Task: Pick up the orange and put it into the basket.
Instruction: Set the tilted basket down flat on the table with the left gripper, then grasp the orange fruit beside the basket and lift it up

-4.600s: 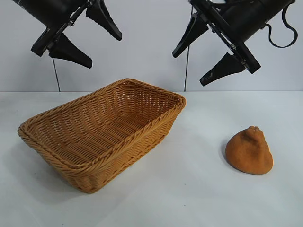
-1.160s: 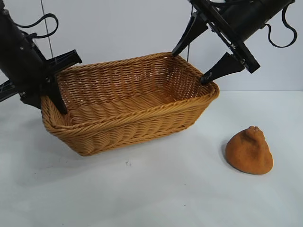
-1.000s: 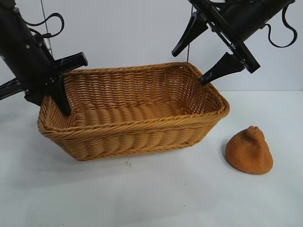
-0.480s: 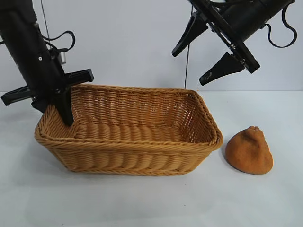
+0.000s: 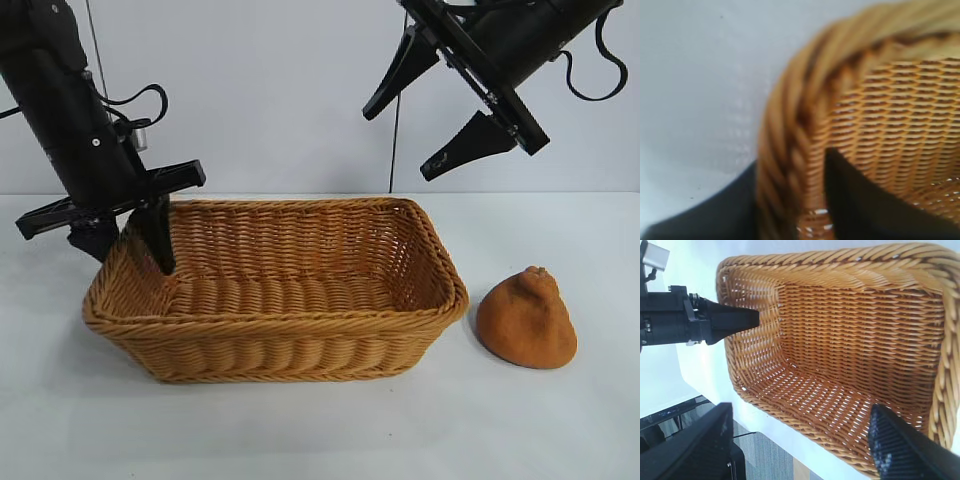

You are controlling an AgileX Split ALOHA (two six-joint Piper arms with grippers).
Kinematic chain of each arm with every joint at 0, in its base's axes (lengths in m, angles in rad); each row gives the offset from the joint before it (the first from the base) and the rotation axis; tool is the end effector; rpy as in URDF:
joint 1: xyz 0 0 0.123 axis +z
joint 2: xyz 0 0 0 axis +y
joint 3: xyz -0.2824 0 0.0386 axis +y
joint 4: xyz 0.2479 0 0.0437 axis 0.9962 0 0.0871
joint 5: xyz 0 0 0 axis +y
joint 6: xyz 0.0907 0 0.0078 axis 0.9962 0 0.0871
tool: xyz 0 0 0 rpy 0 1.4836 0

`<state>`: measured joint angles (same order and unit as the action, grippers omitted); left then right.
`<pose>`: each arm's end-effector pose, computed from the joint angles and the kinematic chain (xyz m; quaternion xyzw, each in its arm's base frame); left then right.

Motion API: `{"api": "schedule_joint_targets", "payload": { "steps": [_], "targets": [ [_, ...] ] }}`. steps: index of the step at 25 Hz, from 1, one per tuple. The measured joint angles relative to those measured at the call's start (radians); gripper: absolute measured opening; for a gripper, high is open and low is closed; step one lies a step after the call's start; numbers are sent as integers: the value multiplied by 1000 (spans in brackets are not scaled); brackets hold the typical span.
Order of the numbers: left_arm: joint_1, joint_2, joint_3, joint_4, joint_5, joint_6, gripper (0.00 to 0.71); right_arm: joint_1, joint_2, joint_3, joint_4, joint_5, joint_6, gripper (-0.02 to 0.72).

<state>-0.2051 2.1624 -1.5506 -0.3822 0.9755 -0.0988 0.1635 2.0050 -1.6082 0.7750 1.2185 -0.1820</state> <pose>0.4119 -0.1144 0.1432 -0.0486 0.9852 -0.1643 0.0099 0.3953 0.1258 0.2398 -0.0382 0.9330 0.3572 0.0231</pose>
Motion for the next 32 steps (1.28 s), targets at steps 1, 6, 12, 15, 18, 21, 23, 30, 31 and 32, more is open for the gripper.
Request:
{"api": "schedule_joint_targets", "payload": {
  "steps": [1,6,12,15,18,21,23,30,31,32],
  "targets": [
    [0,0,-1,-1,1,0,511,0,0,0,0,0,0,517],
    [0,-17,-1,-2,26,2,580,0,0,0,0,0,0,517],
    [0,-146,-3,84,51,8,586,0,0,0,0,0,0,517],
    [1,-192,-3,147,54,9,588,0,0,0,0,0,0,517],
    [34,-242,-13,282,69,9,589,0,0,0,0,0,0,517],
    [92,-245,-32,346,97,9,589,0,0,0,0,0,0,517],
    [133,-245,-33,371,118,9,589,0,0,0,0,0,0,517],
    [199,-266,-33,399,204,20,582,0,0,0,0,0,0,517],
    [198,-277,-33,399,214,26,582,0,0,0,0,0,0,517],
    [198,-285,-33,399,224,31,582,0,0,0,0,0,0,517]
  ]
}}
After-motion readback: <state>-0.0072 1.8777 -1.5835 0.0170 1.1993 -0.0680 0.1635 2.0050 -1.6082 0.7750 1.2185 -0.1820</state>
